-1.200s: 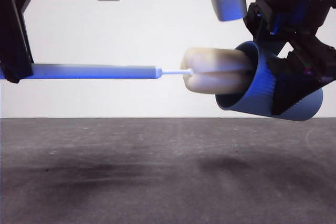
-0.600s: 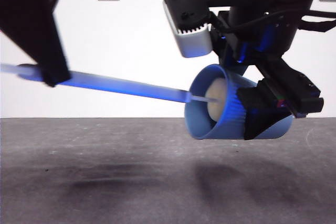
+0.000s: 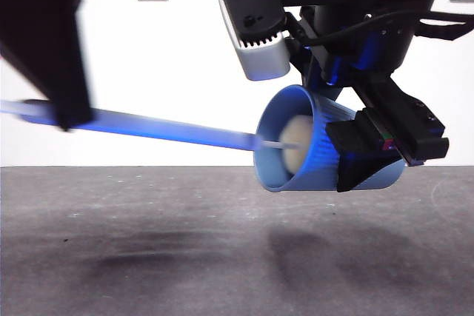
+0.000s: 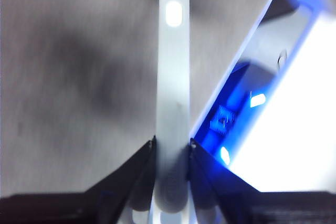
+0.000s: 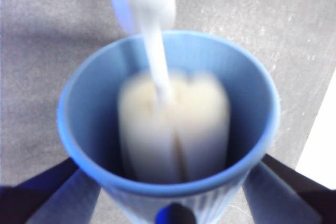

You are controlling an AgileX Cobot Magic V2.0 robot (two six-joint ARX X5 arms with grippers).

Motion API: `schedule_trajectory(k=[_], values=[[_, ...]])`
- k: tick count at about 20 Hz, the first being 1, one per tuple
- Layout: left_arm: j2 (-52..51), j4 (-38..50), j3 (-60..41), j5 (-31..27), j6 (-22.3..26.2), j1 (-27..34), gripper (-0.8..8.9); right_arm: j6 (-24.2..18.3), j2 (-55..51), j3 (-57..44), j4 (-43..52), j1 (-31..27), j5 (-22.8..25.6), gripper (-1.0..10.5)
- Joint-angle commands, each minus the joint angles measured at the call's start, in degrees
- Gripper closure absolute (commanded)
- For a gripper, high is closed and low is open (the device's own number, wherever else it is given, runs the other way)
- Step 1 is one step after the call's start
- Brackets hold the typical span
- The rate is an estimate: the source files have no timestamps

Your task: Pick up the cup brush,pick up the cup,insert the brush into the cup,clean the cup,put the cup brush back,put the cup back to the fixed position on the table

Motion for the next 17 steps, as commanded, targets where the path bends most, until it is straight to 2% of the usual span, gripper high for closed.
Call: schedule_trajectory(k=[1,5,9,11,17], values=[[-3.04,-5.09,0.02,-0.94,-1.16,0.00,8.21,0.92,0.46,0.17,0.28,0.20,0.15,9.6],[-7.72,-10.34,0.02,-1.18,-1.16,0.00,8.21,0.92,0.46,0.17,0.31,0.22,0.09,9.6],[-7.23,-9.31,0.02,0.59,-1.03,0.00,8.21,0.92,0.46,0.17,0.33,0.22,0.07,9.6],[-5.79,-6.51,0.02,3.78,-0.90,0.00,8.21,0.92,0.46,0.17,0.35,0.22,0.07,9.6],[3.02,6.08,0.02,4.81,-1.33,0.00,8.21,1.16,0.46,0.17,0.35,0.26,-0.09,9.6]])
